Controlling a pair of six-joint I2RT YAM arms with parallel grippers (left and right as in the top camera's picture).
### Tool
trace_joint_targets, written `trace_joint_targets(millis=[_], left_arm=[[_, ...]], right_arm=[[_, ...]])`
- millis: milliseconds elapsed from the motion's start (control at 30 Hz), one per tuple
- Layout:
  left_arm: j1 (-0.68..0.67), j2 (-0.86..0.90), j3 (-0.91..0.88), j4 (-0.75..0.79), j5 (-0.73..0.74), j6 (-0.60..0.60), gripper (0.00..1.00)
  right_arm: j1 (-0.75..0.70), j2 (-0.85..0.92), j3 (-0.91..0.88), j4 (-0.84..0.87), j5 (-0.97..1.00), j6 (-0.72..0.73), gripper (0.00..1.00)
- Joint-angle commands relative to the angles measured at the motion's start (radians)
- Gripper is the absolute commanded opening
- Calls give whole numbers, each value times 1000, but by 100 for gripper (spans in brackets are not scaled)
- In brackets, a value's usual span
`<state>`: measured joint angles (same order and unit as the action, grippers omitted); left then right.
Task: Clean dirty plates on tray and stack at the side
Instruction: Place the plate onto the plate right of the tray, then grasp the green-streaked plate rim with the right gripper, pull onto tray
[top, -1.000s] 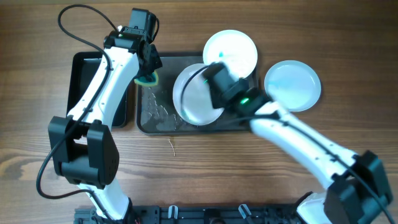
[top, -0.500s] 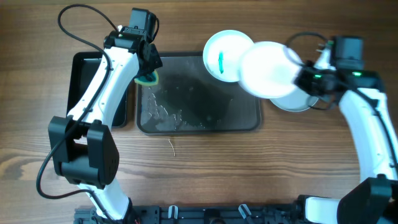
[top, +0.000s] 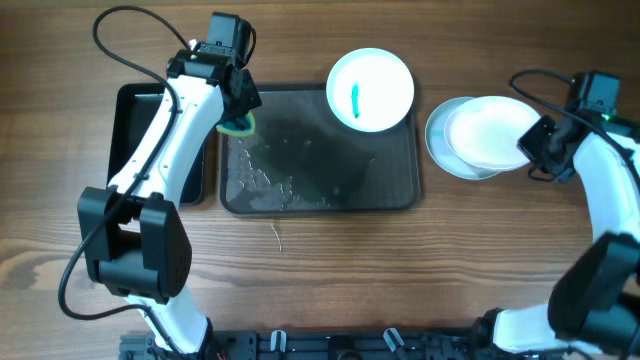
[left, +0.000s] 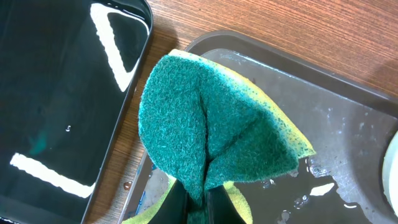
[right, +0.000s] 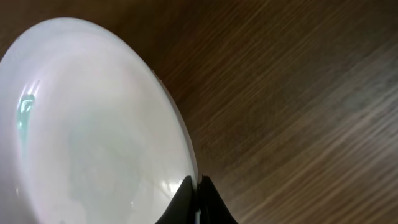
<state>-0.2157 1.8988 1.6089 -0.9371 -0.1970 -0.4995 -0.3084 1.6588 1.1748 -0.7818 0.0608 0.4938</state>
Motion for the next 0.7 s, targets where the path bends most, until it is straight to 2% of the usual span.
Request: trace_joint_targets(millis=[0,67,100,167,267,400,467,567,667], left_arm=[[-3,2,-8,5,-1,-2,4],[-3,2,-8,5,-1,-2,4],[-3,2,-8,5,-1,-2,4],[-3,2,-8,5,-1,-2,4],[-3,2,-8,5,-1,-2,4],[-3,2,-8,5,-1,-2,4],[-3,2,-8,7,-1,-2,4],[-3,2,-8,6,-1,-2,4],[-3,2,-8,6,-1,-2,4]], right_arm=[[12,73,-12,26,-47,-28,6],[27,107,-12,48,-128,-80,9],[35,116,-12,50,-129,-84,11],[55,118,-11,50,-110,-90,23],[71,113,21,31,-109,-94,29],[93,113,121,-39,-166,-148,38],[111,113,179,-44,-248,-193,46],[161,118,238,31,-419,-266,50],[236,136,254,133,-432,-285,50]])
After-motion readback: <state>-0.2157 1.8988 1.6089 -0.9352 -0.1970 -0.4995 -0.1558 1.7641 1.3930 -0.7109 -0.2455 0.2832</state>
